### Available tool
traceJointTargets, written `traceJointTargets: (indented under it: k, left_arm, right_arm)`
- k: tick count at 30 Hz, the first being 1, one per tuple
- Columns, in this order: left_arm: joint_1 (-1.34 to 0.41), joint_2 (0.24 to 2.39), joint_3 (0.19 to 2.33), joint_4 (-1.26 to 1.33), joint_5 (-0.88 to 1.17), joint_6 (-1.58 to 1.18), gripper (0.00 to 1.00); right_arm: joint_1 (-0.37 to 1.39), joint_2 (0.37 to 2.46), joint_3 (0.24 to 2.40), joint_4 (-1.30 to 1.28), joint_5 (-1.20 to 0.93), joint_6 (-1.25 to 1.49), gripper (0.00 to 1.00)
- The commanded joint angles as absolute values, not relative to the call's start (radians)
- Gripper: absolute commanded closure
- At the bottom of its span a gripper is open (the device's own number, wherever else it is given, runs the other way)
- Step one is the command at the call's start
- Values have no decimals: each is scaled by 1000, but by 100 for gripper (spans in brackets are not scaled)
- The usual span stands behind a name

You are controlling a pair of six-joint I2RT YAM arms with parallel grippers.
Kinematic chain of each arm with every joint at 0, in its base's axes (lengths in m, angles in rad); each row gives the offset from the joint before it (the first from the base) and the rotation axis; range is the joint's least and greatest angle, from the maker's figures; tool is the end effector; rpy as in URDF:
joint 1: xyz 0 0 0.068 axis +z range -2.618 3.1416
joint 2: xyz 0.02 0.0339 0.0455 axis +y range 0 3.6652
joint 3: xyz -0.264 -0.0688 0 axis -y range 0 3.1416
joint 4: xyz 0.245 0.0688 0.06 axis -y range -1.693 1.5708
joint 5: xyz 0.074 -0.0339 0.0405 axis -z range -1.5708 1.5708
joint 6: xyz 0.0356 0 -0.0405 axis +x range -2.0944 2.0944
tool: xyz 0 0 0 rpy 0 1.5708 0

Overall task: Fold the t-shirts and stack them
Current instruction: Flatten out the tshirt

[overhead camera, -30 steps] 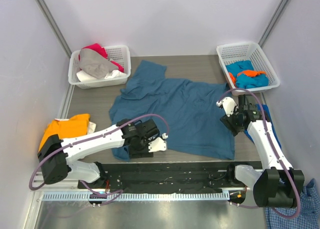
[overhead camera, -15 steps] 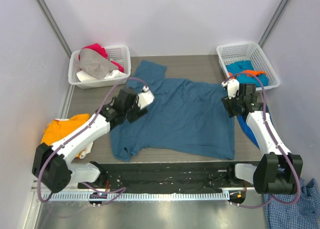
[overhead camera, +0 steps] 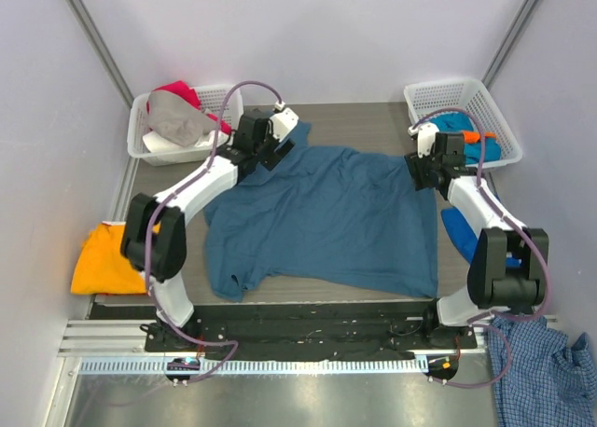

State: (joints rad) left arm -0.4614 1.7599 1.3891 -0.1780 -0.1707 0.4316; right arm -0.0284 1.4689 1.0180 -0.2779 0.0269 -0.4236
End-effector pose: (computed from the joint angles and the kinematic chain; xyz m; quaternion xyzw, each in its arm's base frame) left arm 0.3723 -0.1784 0.2830 0.3377 0.8019 0.0671 0.4883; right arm 0.3214 -0.0101 0.2504 -0.1738 0.8959 -0.1035 0.3955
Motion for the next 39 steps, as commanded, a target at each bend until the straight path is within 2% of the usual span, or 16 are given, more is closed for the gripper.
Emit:
traceJointTargets:
  k: [1, 8, 14, 24, 27, 34, 39]
  left_arm:
    - [-445, 1879, 1511, -57, -175, 400, 12]
    - [-420, 2141, 1784, -100, -258, 391, 13]
    - [-387, 2226, 1925, -140, -325, 414, 11]
    - [-359, 2167, 1859, -135, -422, 498, 11]
    - [-333, 2187, 1862, -144, -429, 509, 16]
    - [-275, 2244, 1888, -189, -423, 528, 38]
    - [-259, 2252, 1872, -235, -377, 537, 46]
  right_arm:
    - [-11, 1558, 1095, -172, 18, -397, 37]
    - [0, 1650, 1146, -141, 28, -420, 38]
    - [0, 1658, 1117, -135, 12, -433, 39]
    - [0, 1666, 1037, -112, 15, -465, 39]
    - [0, 1658, 1026, -113, 14, -463, 39]
    - [0, 1615, 988, -114, 20, -480, 39]
    - [0, 1605, 974, -112, 20, -480, 39]
